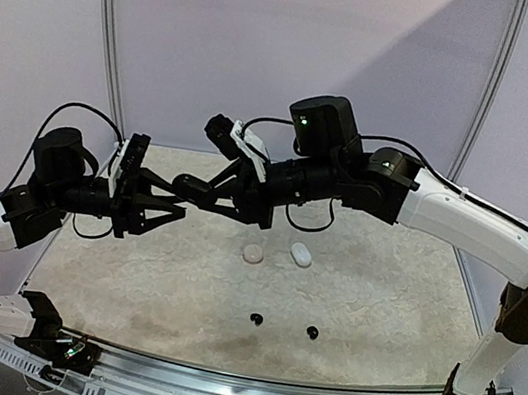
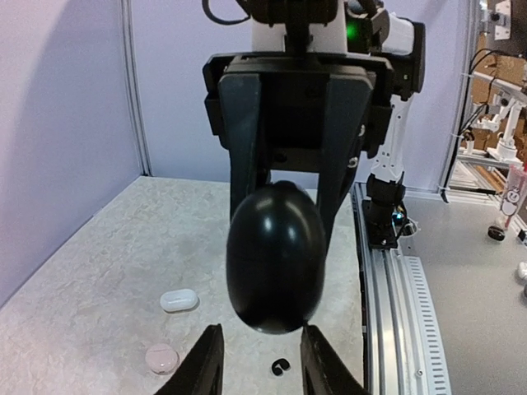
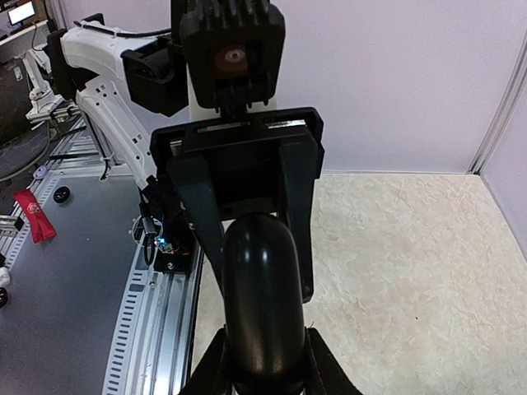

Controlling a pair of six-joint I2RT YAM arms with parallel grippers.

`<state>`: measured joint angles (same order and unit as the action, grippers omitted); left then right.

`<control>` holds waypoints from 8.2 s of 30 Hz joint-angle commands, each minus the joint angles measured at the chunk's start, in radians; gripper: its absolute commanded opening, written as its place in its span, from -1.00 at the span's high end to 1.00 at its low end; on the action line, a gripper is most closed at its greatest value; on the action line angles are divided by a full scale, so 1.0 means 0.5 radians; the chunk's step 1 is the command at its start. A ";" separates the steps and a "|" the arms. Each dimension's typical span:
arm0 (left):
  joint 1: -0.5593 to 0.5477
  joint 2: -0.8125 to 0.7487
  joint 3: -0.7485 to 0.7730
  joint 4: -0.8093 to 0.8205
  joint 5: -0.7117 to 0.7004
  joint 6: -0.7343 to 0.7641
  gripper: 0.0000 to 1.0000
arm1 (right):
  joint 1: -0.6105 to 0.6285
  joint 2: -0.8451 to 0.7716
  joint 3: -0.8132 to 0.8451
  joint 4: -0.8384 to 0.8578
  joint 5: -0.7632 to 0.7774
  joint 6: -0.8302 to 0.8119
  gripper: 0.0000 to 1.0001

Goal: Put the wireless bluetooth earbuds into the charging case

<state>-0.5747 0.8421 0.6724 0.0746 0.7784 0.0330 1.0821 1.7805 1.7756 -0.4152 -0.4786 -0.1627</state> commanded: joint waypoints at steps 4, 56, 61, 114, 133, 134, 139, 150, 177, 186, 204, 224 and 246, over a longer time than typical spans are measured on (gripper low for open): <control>-0.001 0.020 0.038 0.023 -0.004 -0.058 0.29 | 0.021 0.031 0.059 -0.077 0.060 -0.059 1.00; -0.013 0.014 -0.013 0.115 0.037 -0.125 0.38 | 0.055 0.047 0.095 -0.079 0.113 -0.130 1.00; -0.013 0.011 -0.013 0.118 0.036 -0.124 0.44 | 0.055 0.045 0.088 -0.085 0.107 -0.137 1.00; -0.020 -0.052 -0.037 -0.145 0.064 0.423 1.00 | -0.023 0.126 0.064 -0.056 0.343 -0.019 -0.20; 0.033 -0.002 -0.240 0.277 -0.138 -0.176 1.00 | -0.314 -0.004 0.044 0.063 0.130 0.472 -0.16; 0.033 -0.002 -0.240 0.276 -0.143 -0.174 1.00 | -0.370 -0.042 -0.002 0.043 0.198 0.627 -0.12; 0.034 -0.016 -0.258 0.277 -0.158 -0.167 1.00 | -0.572 -0.205 -0.282 -0.498 0.757 1.050 0.16; 0.033 -0.027 -0.267 0.288 -0.136 -0.149 1.00 | -0.582 -0.290 -1.224 -0.858 0.780 1.376 0.34; 0.036 -0.011 -0.237 0.253 -0.152 -0.115 1.00 | -0.492 -0.123 -1.586 -0.568 0.396 1.315 0.43; 0.036 -0.018 -0.241 0.253 -0.149 -0.110 1.00 | -0.428 -0.018 -1.562 -0.522 0.368 1.325 0.46; 0.036 -0.026 -0.249 0.235 -0.142 -0.088 1.00 | -0.344 0.040 -1.519 -0.390 0.256 1.353 0.77; 0.033 -0.031 -0.252 0.289 -0.032 0.037 1.00 | -0.345 -0.171 -1.061 -0.698 0.317 0.999 0.95; 0.015 0.055 -0.159 0.222 0.235 0.336 1.00 | -0.044 -0.511 -0.252 -0.480 0.084 0.164 0.97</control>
<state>-0.5682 0.8589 0.5583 0.1959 0.8612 0.1646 1.0164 1.5455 1.5658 -0.6868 -0.4309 0.0513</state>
